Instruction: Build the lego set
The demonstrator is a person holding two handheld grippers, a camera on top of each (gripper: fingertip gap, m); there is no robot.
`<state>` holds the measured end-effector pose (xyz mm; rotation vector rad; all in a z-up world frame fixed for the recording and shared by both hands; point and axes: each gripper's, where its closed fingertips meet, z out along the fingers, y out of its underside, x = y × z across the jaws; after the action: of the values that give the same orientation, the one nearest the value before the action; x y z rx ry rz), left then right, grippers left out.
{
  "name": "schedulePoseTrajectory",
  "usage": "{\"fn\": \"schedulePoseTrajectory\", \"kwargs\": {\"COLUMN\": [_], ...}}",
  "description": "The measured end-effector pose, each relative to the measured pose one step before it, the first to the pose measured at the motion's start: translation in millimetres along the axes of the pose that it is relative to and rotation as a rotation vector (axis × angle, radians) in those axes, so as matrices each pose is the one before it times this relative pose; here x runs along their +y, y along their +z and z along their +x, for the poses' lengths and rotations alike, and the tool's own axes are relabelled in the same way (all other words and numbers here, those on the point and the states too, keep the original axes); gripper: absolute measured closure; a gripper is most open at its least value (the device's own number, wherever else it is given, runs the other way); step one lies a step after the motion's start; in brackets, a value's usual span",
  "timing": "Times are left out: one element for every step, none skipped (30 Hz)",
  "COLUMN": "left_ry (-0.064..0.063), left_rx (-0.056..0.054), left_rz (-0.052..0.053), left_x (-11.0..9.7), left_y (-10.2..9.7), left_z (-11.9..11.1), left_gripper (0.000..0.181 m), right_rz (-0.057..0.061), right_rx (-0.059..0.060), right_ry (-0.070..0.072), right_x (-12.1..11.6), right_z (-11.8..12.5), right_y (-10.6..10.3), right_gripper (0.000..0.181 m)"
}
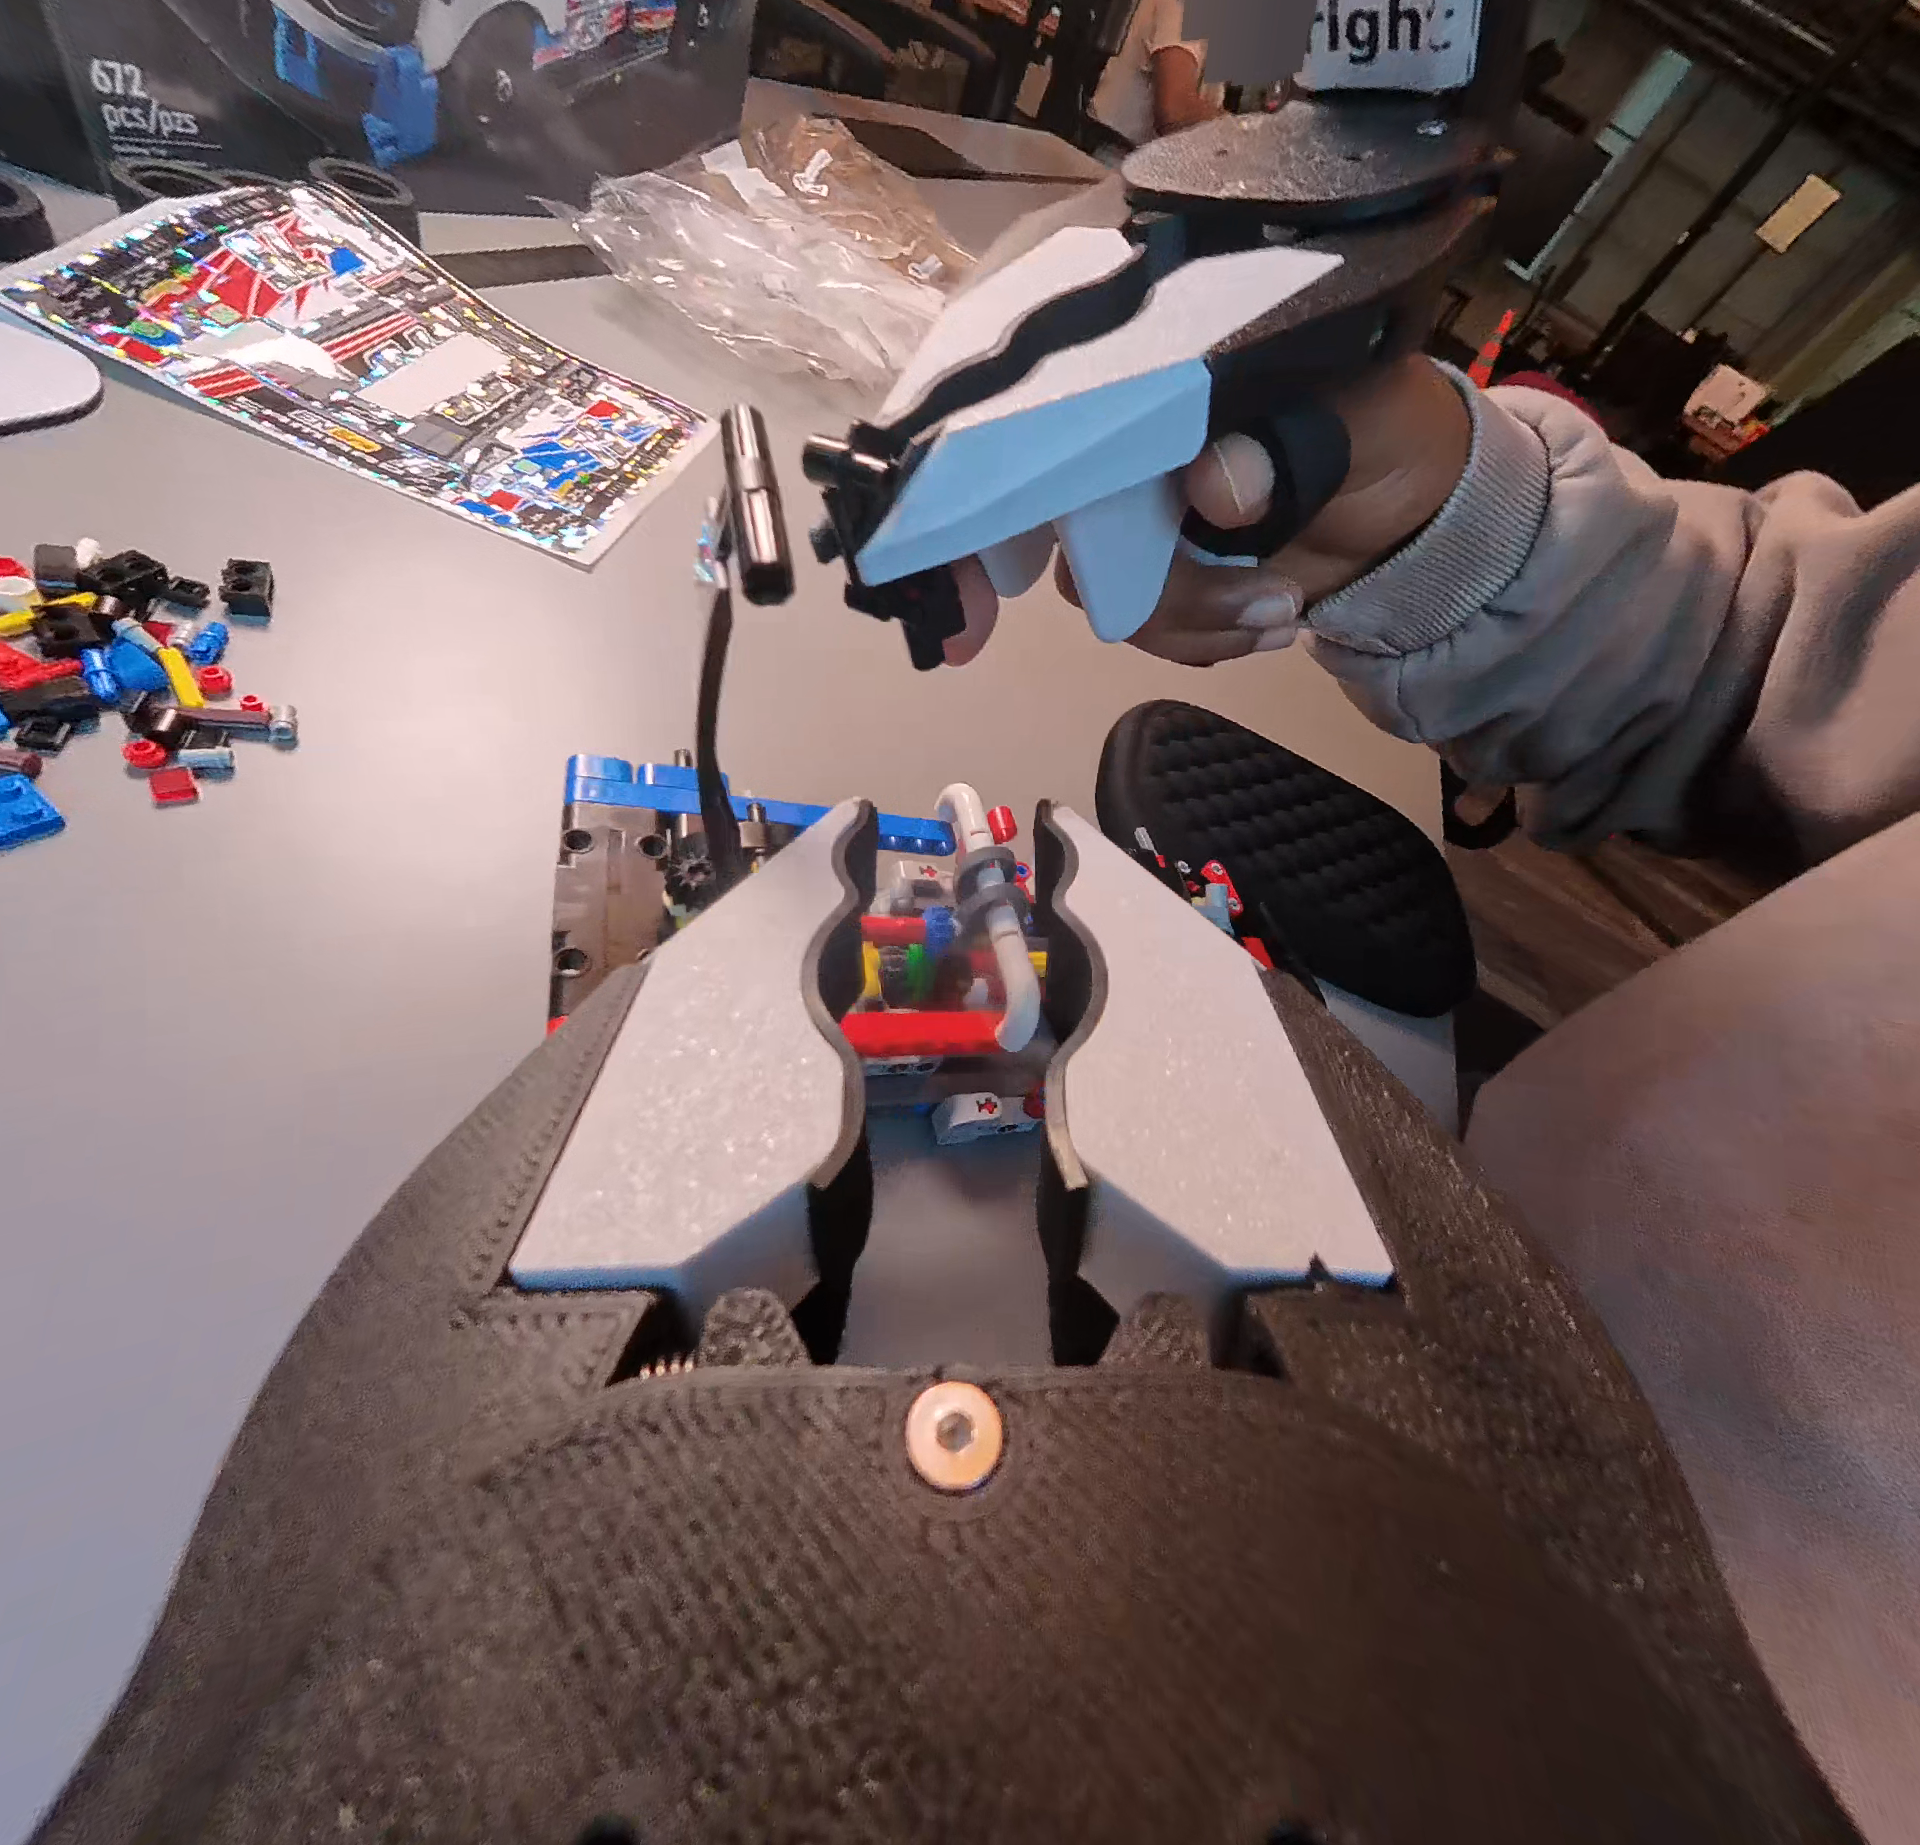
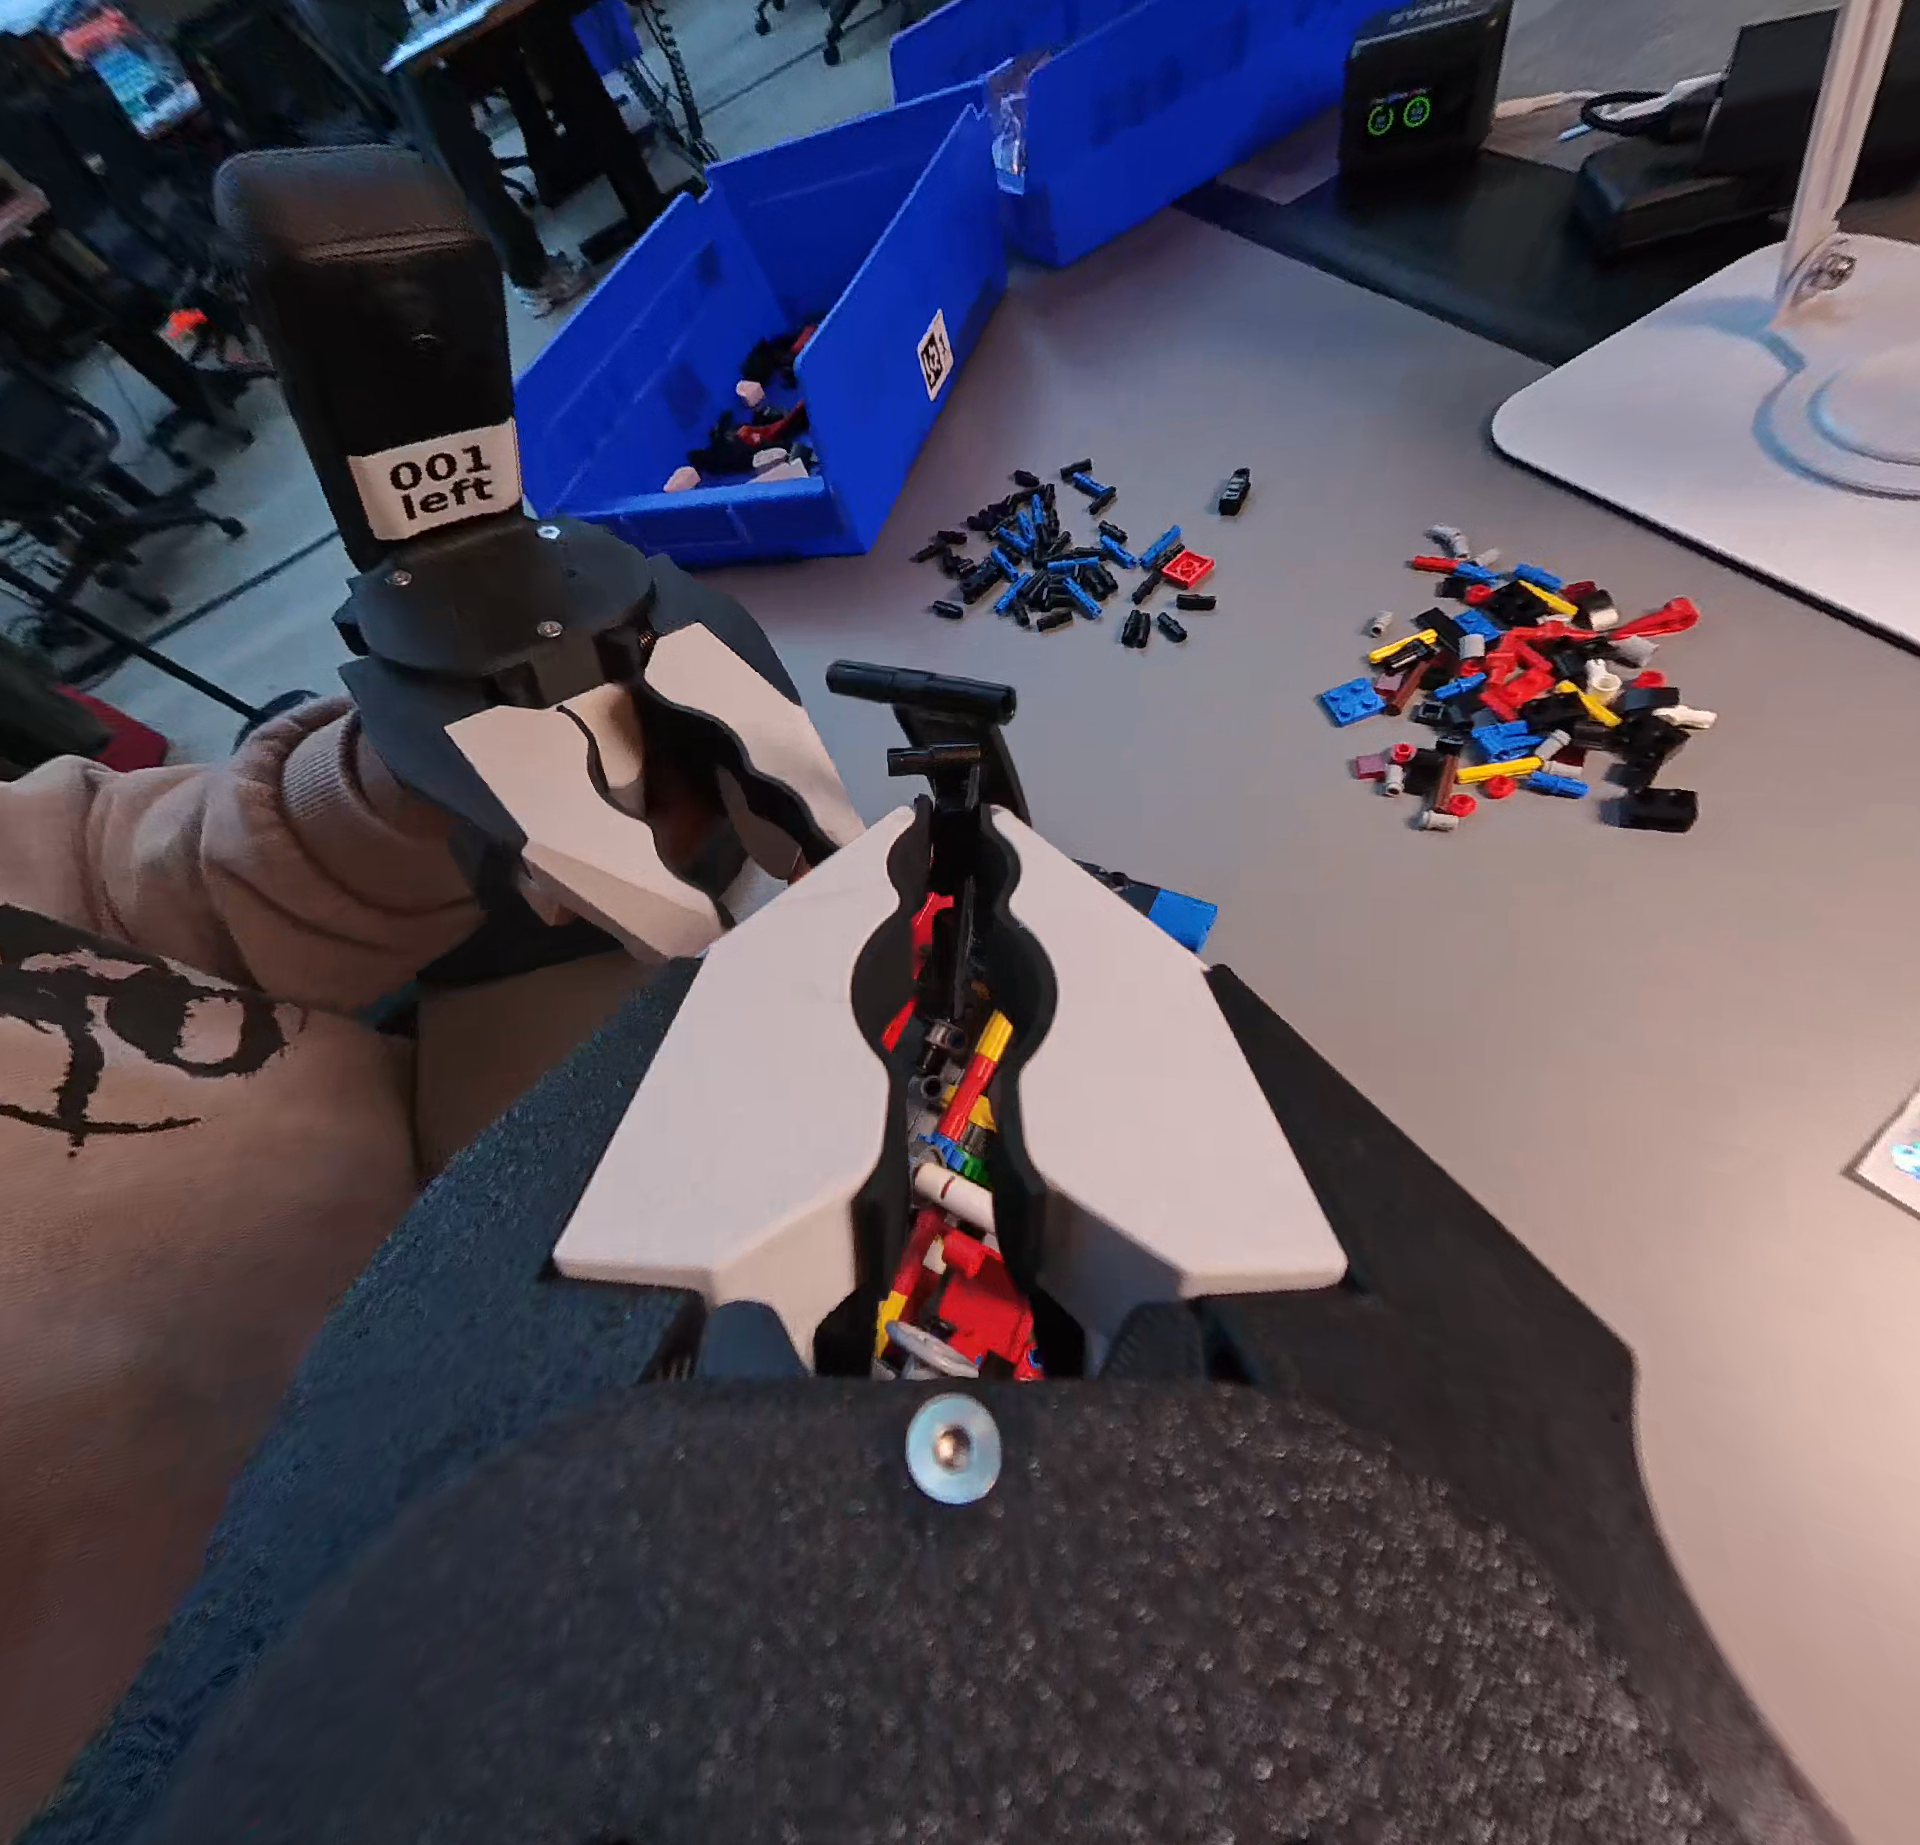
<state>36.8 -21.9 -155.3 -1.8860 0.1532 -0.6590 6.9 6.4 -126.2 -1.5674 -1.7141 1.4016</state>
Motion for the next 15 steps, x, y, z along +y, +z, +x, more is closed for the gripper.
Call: {"fn": "schedulePoseTrajectory", "kwargs": {"left_ry": [-0.0092,-0.0062,-0.0051,-0.0063,-0.0101,-0.0120,-0.0075,-0.0066,-0.0060,-0.0046,0.0045,0.0001,-0.0061,-0.0097,-0.0114], "left_rx": [-0.0013,0.0102,0.0180,0.0198,0.0229,0.0256,0.0326,0.0378,0.0359,0.0201,0.0144,0.0096,-0.0024,-0.0132,-0.0143], "left_rz": [0.0180,0.0170,0.0151,0.0129,0.0100,0.0083,0.0073,0.0037,0.0031,0.0028,0.0009,0.0010,0.0047,0.0069,0.0077], "left_x": [-2.58,-3.28,-3.28,-2.82,-1.99,-1.33,-0.62,0.07,0.31,0.57,0.80,0.92,0.49,0.48,0.71], "left_y": [-0.79,-1.38,-1.11,-0.38,0.60,1.47,1.84,2.07,2.06,1.51,0.91,1.04,1.37,1.65,1.81], "left_z": [-1.40,0.99,2.57,3.07,3.37,3.80,5.07,6.40,6.50,4.19,3.37,2.84,0.90,-1.09,-1.52], "left_gripper": [0.153,0.153,0.154,0.154,0.155,0.156,0.157,0.160,0.162,0.161,0.159,0.157,0.154,0.152,0.150], "right_rz": [0.0012,0.0009,-0.0036,-0.0030,0.0005,0.0052,0.0039,0.0057,0.0055,0.0032,0.0081,0.0148,0.0142,0.0112,0.0139], "right_rx": [-0.0031,-0.0166,-0.0220,-0.0208,-0.0181,-0.0189,-0.0202,-0.0040,-0.0079,-0.0051,0.0227,0.0166,-0.0092,-0.0180,-0.0021], "right_ry": [0.0026,0.0058,0.0101,0.0128,0.0169,0.0176,0.0136,0.0089,0.0077,0.0127,0.0143,0.0145,0.0158,0.0236,0.0278], "right_x": [1.98,2.91,4.04,4.15,3.31,2.40,2.09,1.08,0.70,0.48,-0.69,-1.78,-1.62,-1.18,-1.37], "right_z": [-2.03,-4.97,-6.33,-6.30,-6.04,-6.10,-6.22,-3.16,-3.42,-2.77,2.10,1.54,-2.13,-3.15,-0.57], "right_y": [-1.22,-2.03,-2.18,-1.99,-1.47,-1.07,-0.49,-0.60,-0.71,-0.59,-1.02,-0.87,-0.34,0.30,0.86], "right_gripper": [0.176,0.176,0.176,0.176,0.176,0.176,0.175,0.175,0.175,0.175,0.176,0.176,0.176,0.176,0.176]}}
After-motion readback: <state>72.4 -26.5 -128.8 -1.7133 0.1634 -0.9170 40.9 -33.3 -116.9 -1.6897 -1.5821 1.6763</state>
